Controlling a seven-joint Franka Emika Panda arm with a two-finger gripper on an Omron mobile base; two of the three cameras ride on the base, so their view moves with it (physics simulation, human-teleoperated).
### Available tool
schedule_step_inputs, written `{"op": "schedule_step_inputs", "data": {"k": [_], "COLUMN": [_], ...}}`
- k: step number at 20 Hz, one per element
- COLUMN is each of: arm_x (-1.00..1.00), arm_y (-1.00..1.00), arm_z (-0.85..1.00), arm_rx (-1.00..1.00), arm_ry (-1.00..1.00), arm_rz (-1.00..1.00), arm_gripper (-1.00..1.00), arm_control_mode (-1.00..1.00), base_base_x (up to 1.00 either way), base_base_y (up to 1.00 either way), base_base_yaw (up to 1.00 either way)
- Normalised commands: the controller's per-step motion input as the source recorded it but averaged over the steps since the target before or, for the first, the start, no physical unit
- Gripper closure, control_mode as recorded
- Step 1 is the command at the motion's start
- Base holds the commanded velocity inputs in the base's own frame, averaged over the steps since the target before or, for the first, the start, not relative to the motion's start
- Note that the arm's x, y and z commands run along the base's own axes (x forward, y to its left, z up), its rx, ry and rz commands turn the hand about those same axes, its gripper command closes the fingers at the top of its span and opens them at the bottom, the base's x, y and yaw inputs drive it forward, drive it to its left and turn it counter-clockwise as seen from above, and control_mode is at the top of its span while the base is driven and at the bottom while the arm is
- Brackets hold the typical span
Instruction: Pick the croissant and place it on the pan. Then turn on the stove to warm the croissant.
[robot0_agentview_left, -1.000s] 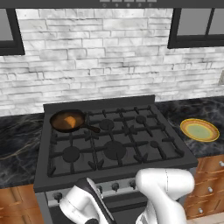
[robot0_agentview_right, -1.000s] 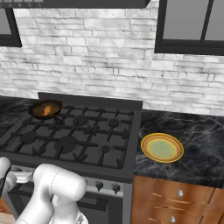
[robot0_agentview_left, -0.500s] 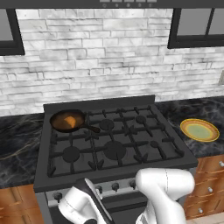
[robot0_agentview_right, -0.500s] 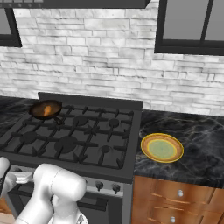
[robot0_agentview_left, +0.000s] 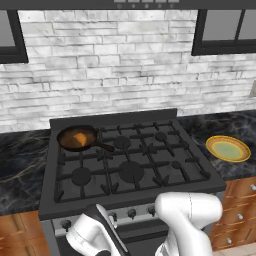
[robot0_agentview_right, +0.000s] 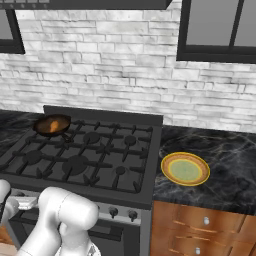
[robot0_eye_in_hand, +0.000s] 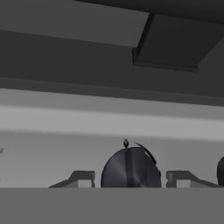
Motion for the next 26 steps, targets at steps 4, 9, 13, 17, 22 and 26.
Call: {"op": "schedule_step_inputs", "data": {"k": [4, 9, 13, 17, 22, 26], "arm_x": [0.0, 0.0, 0.0, 0.0, 0.0, 0.0], "arm_y": [0.0, 0.0, 0.01, 0.0, 0.03, 0.08], "arm_z": [0.0, 0.0, 0.0, 0.0, 0.0, 0.0], "arm_rx": [0.0, 0.0, 0.0, -0.07, -0.17, -0.25], "arm_ry": [0.0, 0.0, 0.0, 0.0, 0.0, -0.08], "arm_rz": [0.0, 0.0, 0.0, 0.0, 0.0, 0.0], "arm_gripper": [1.0, 1.0, 1.0, 1.0, 1.0, 1.0], "arm_control_mode": [-1.0, -1.0, -1.0, -1.0, -1.0, -1.0], "base_base_x": [0.0, 0.0, 0.0, 0.0, 0.0, 0.0], "base_base_y": [0.0, 0.0, 0.0, 0.0, 0.0, 0.0], "base_base_yaw": [0.0, 0.0, 0.0, 0.0, 0.0, 0.0]}}
